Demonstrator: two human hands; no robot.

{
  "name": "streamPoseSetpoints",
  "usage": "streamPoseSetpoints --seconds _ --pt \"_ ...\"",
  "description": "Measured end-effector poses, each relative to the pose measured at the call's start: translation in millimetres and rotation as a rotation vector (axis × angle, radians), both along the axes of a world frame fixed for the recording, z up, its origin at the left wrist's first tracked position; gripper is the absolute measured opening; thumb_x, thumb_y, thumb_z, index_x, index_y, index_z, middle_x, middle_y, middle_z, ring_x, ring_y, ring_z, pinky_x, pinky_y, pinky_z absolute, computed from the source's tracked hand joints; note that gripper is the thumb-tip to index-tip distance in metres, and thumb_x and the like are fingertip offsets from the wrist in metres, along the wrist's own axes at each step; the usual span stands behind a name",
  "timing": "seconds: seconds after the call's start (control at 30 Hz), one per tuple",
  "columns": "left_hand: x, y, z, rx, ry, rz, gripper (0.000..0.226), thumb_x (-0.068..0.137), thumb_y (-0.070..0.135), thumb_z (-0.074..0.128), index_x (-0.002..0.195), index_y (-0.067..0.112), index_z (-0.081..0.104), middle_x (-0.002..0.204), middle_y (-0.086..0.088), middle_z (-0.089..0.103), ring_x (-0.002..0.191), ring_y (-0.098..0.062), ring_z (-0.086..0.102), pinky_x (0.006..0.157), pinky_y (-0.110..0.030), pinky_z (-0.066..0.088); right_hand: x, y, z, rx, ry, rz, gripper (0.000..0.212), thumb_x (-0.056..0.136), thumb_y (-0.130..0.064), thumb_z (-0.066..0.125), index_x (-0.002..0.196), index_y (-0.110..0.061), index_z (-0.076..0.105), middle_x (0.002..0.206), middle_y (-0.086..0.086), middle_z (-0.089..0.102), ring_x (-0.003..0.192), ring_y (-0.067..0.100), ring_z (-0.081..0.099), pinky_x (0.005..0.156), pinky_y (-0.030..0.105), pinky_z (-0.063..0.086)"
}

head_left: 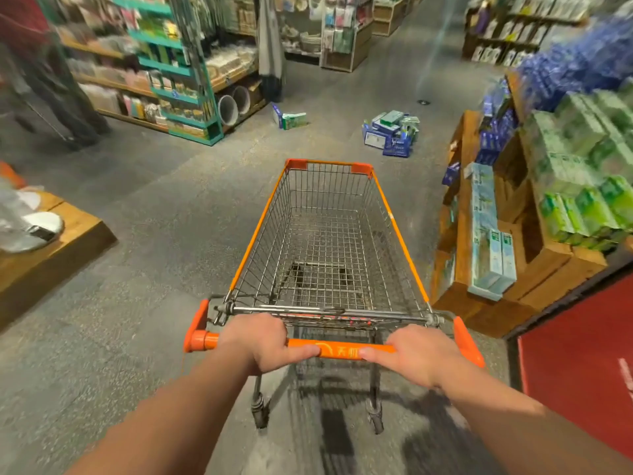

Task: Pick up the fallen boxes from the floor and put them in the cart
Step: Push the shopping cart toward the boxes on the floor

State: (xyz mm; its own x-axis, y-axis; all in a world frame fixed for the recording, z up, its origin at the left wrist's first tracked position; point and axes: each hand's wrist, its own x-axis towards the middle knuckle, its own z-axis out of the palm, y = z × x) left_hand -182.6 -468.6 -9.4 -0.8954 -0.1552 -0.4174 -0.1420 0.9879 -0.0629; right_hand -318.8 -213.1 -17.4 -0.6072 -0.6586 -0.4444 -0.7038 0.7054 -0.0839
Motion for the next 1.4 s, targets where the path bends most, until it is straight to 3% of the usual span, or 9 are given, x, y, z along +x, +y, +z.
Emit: streamPoseSetpoints --seconds 0.13,0.33,0.5,0.63,0.77,0.93,1.17,1.4 --pt "-64.8 -54.9 -6.0 0.011 0.027 0.005 0.105 0.065 0.104 0.008 0.07 0.015 0.064 0.074 0.0 0.061 0.074 -0.025 0.059 0.065 -0.036 0.045 -64.8 -50.8 -5.1 -0.028 0.03 -0.004 0.111 0.054 -0.108 0.0 0.071 -0.018 0.062 0.077 -0.002 0.061 0.085 0.027 0.065 0.067 0.039 0.045" --pt "-183.9 -138.8 -7.3 -0.011 0.03 0.004 0.1 0.069 0.102 0.011 0.065 0.014 0.06 0.072 -0.001 0.06 0.074 -0.025 0.06 0.067 -0.037 0.049 -186.1 -137.1 0.0 0.004 -0.026 -0.001 0.098 0.066 -0.104 0.011 0.066 -0.017 0.058 0.075 -0.002 0.058 0.08 0.024 0.061 0.071 0.037 0.045" --pt "-284.8 -212.2 -8.0 -0.032 0.007 0.011 0.105 0.065 0.103 0.006 0.067 0.014 0.062 0.072 -0.001 0.059 0.074 -0.024 0.06 0.064 -0.037 0.046 -289.3 -215.8 3.9 0.071 -0.105 0.022 0.087 0.075 -0.099 0.019 0.066 -0.019 0.052 0.087 0.003 0.056 0.098 0.026 0.064 0.075 0.033 0.04" --pt "-360.7 -271.1 -8.0 -0.022 0.001 0.027 0.104 0.063 0.104 0.008 0.066 0.015 0.06 0.072 0.0 0.058 0.074 -0.024 0.058 0.065 -0.037 0.042 -360.2 -270.7 3.2 0.014 -0.107 -0.011 0.094 0.072 -0.101 0.02 0.079 -0.018 0.063 0.095 0.003 0.062 0.099 0.026 0.065 0.083 0.036 0.049" --pt "-434.8 -332.6 -8.1 0.016 -0.016 0.027 0.103 0.064 0.104 0.009 0.066 0.015 0.062 0.071 0.001 0.059 0.07 -0.02 0.058 0.065 -0.037 0.043 -431.9 -330.5 1.4 -0.004 -0.087 0.006 0.099 0.075 -0.099 0.018 0.077 -0.013 0.067 0.089 0.006 0.066 0.089 0.027 0.065 0.079 0.037 0.051" --pt "-530.9 -417.0 -8.4 0.03 0.009 -0.015 0.094 0.068 0.102 0.012 0.068 0.02 0.056 0.076 0.002 0.06 0.075 -0.02 0.059 0.07 -0.037 0.045 -522.1 -412.4 -4.9 -0.06 -0.054 -0.029 0.12 0.057 -0.108 0.006 0.086 -0.014 0.073 0.098 0.008 0.07 0.094 0.027 0.066 0.089 0.041 0.054" --pt "-667.9 -540.0 -11.0 0.027 0.007 -0.089 0.091 0.071 0.1 0.013 0.067 0.02 0.056 0.072 0.001 0.058 0.071 -0.019 0.058 0.07 -0.037 0.047 -639.9 -529.6 -2.9 -0.046 -0.062 -0.085 0.108 0.05 -0.108 0.002 0.067 -0.017 0.058 0.078 0.002 0.061 0.081 0.024 0.063 0.072 0.037 0.049" --pt "-791.2 -641.5 -13.2 0.043 0.007 -0.105 0.1 0.062 0.106 0.005 0.069 0.021 0.057 0.071 0.0 0.062 0.067 -0.018 0.061 0.067 -0.036 0.053 -753.6 -626.6 -0.4 -0.024 -0.107 -0.131 0.093 0.072 -0.1 0.016 0.065 -0.016 0.055 0.073 0.001 0.058 0.066 0.017 0.058 0.059 0.035 0.039"
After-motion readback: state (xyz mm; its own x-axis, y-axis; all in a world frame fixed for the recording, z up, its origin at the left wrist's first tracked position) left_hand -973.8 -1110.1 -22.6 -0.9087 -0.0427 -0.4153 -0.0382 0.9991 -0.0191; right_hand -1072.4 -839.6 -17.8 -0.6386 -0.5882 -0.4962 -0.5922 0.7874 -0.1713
